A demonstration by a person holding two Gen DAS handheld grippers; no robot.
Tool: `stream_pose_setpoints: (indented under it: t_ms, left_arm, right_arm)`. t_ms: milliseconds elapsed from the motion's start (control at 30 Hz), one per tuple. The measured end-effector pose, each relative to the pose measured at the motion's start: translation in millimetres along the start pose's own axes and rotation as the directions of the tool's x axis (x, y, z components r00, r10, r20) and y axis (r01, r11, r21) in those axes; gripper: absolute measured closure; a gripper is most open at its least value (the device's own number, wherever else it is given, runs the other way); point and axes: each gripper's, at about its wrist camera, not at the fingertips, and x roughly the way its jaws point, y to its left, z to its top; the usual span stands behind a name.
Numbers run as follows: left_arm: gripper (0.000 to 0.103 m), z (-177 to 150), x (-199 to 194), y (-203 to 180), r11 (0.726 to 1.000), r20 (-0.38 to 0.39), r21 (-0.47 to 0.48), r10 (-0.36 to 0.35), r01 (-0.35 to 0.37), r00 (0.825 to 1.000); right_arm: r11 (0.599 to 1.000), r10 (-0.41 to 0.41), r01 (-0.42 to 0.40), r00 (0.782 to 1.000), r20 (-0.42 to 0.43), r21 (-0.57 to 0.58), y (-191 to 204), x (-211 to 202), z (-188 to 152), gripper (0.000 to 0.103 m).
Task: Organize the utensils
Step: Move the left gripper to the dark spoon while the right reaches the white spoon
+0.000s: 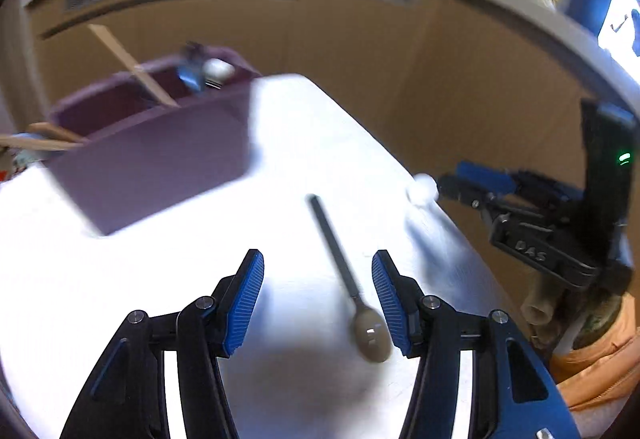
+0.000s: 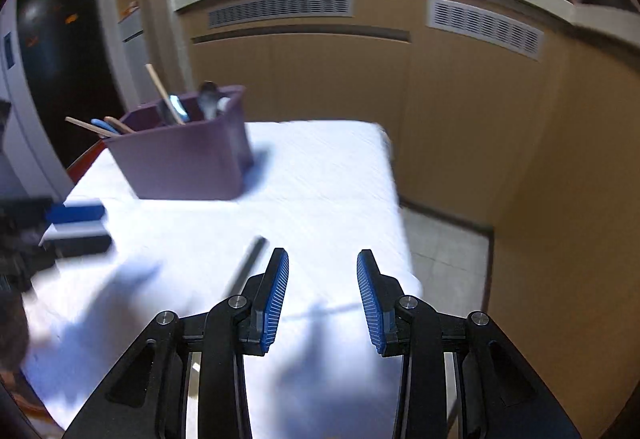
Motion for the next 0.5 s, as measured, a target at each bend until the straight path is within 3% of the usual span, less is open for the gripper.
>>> stream_pose_setpoints:
  t_ms: [100, 233, 367, 500]
  left_arm:
    - [0.052, 10, 28, -10, 1.0, -0.042, 0.004, -0.002, 0.002, 0.999]
    - [0.062, 21, 57, -12, 0.999, -0.088, 0.0, 0.032, -0.032, 0.996]
    - [0.062, 13, 67, -17, 0.999, -0.105, 0.008, 0.041, -0.04, 0.994]
    - [0.062, 9, 59, -19, 0.997, -0.07, 0.028, 0.071, -0.069, 0.995]
  right_arm:
    - [1.0, -0.016, 0.016, 1.0, -0.011, 0.007, -13, -6, -13, 0.065]
    - [1.0, -0.02, 0.02, 0.999, -0.044, 0.017, -21, -4, -23, 0.064]
    - [0.988, 0.018, -0.002, 0.995, -0.099, 0.157, -48, 13, -28, 0.059]
    - [0.959, 0.043, 0.0, 0.988, -0.146, 0.283, -66, 35, -24, 0.055]
